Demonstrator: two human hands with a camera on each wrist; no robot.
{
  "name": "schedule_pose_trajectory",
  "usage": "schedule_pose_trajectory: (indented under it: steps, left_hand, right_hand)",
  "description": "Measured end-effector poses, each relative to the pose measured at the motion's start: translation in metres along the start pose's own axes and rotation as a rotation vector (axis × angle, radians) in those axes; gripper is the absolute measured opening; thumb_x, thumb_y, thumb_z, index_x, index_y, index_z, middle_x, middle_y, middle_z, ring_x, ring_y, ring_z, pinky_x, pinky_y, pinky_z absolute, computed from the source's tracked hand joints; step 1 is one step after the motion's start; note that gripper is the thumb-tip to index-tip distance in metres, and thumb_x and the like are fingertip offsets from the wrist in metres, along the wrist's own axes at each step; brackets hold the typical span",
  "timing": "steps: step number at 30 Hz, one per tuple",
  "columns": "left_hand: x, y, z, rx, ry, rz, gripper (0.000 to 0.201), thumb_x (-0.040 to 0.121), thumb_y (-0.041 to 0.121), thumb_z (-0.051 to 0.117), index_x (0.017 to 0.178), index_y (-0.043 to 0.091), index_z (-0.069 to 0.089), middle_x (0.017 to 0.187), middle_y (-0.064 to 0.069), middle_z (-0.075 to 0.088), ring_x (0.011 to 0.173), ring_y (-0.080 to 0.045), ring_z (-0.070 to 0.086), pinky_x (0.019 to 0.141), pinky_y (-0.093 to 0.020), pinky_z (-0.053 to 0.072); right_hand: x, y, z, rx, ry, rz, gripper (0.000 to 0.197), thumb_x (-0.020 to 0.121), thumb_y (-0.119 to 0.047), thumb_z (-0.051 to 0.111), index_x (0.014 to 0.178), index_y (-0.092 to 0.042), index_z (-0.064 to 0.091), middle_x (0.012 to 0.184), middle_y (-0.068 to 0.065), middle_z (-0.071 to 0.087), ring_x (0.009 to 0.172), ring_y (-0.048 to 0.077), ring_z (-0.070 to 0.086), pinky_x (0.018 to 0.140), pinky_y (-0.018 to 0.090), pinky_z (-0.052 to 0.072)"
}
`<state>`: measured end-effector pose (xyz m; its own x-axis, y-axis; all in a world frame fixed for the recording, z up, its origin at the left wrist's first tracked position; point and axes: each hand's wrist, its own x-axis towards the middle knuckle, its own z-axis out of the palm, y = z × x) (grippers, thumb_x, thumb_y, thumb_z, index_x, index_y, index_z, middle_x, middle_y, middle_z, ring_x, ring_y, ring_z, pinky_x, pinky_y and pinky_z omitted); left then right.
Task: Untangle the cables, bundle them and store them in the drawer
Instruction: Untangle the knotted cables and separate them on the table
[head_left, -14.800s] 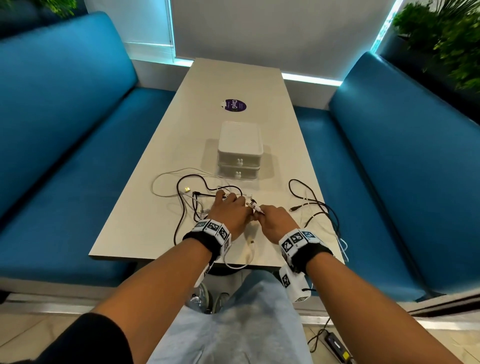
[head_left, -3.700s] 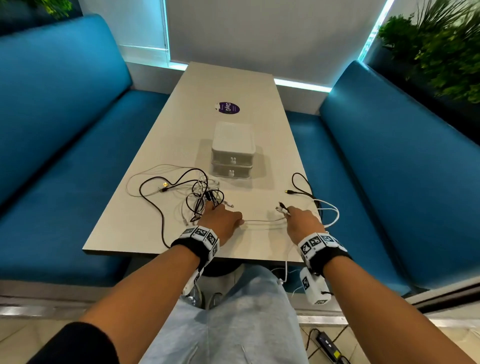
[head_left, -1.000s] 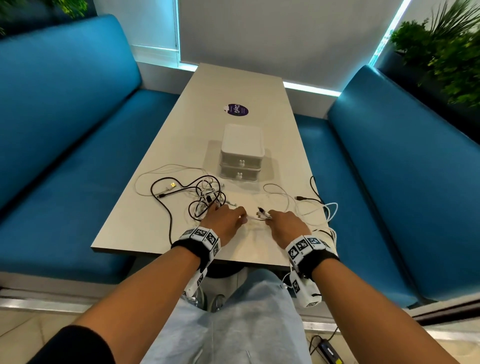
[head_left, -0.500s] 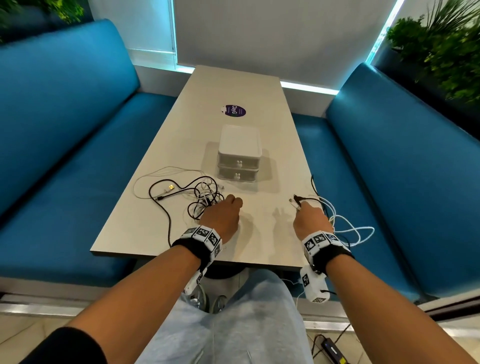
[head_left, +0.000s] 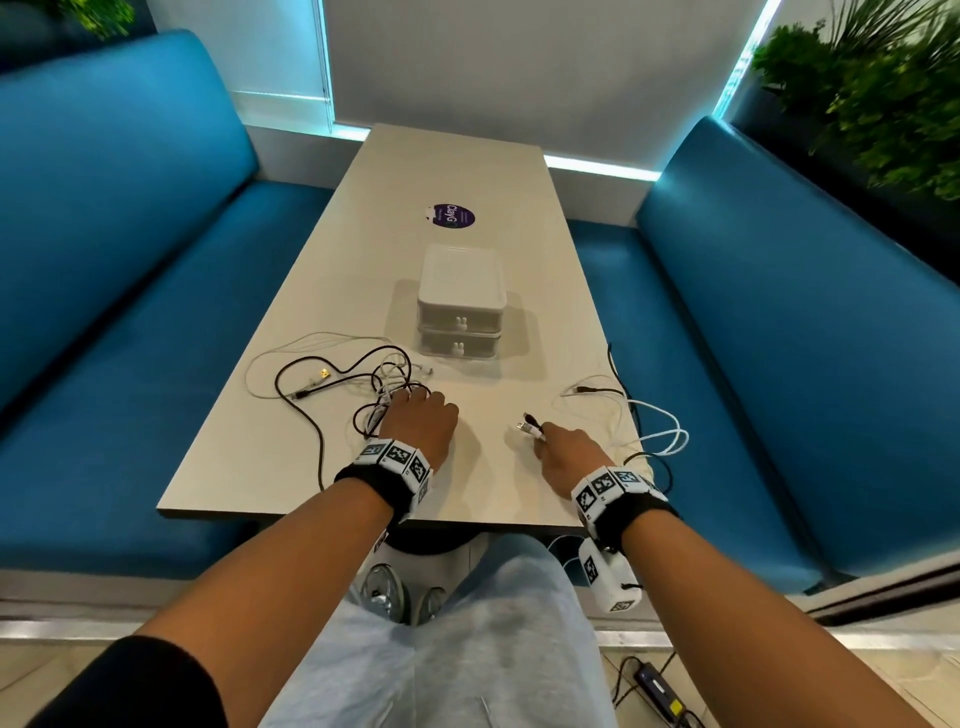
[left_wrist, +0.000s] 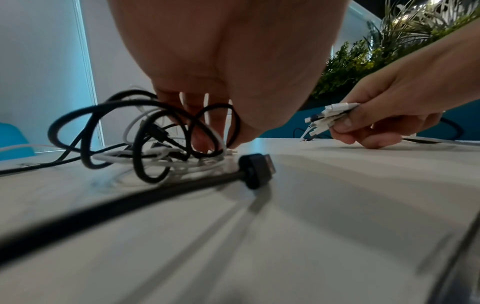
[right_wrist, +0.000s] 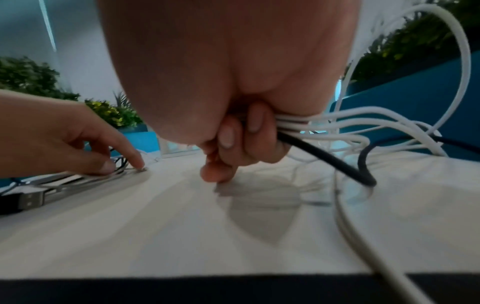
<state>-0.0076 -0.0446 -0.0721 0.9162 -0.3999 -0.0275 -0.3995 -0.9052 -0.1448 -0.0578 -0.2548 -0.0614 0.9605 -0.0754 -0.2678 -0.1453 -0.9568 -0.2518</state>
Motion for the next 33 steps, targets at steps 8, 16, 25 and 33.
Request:
schedule_pose_trajectory:
  steps: [8, 16, 25, 33]
  left_hand:
    - [0.0, 0.0, -0.003, 0.02, 0.037, -0.001, 0.034, 0.09, 0.008, 0.047, 0.119, 0.023, 0.057, 0.118, 0.001, 0.06, 0.121, -0.027, 0.048, 0.102, -0.042, 0.033]
    - [0.001, 0.003, -0.003, -0.087, 0.085, -0.007, 0.028, 0.09, 0.006, 0.049, 0.112, 0.023, 0.052, 0.111, -0.006, 0.06, 0.111, -0.03, 0.048, 0.092, -0.041, 0.038]
    - [-0.001, 0.024, -0.006, -0.55, 0.331, 0.024, 0.024, 0.1, 0.036, 0.049, 0.119, 0.022, 0.047, 0.093, -0.002, 0.07, 0.093, -0.027, 0.058, 0.084, -0.039, 0.041]
    - [-0.002, 0.024, 0.005, -0.578, 0.243, 0.024, 0.024, 0.095, 0.043, 0.053, 0.106, 0.023, 0.046, 0.093, 0.0, 0.065, 0.091, -0.028, 0.053, 0.078, -0.041, 0.046]
  right_hand:
    - [0.001, -0.019, -0.002, 0.143, 0.037, -0.045, 0.021, 0.099, -0.03, 0.034, 0.103, -0.02, 0.053, 0.095, 0.011, 0.064, 0.083, 0.033, 0.06, 0.076, 0.041, 0.052]
    - [-0.001, -0.026, 0.001, 0.355, 0.097, -0.041, 0.021, 0.1, -0.024, 0.035, 0.097, -0.02, 0.056, 0.098, 0.011, 0.065, 0.088, 0.032, 0.06, 0.07, 0.031, 0.04]
    - [-0.001, -0.049, -0.011, 0.517, 0.158, -0.005, 0.037, 0.098, -0.04, 0.044, 0.096, -0.012, 0.067, 0.088, 0.007, 0.065, 0.087, 0.028, 0.06, 0.072, 0.031, 0.04]
    - [0.0, -0.05, -0.011, 0.573, 0.111, -0.02, 0.019, 0.092, -0.024, 0.056, 0.073, -0.02, 0.055, 0.084, 0.006, 0.066, 0.087, 0.028, 0.061, 0.077, 0.035, 0.046]
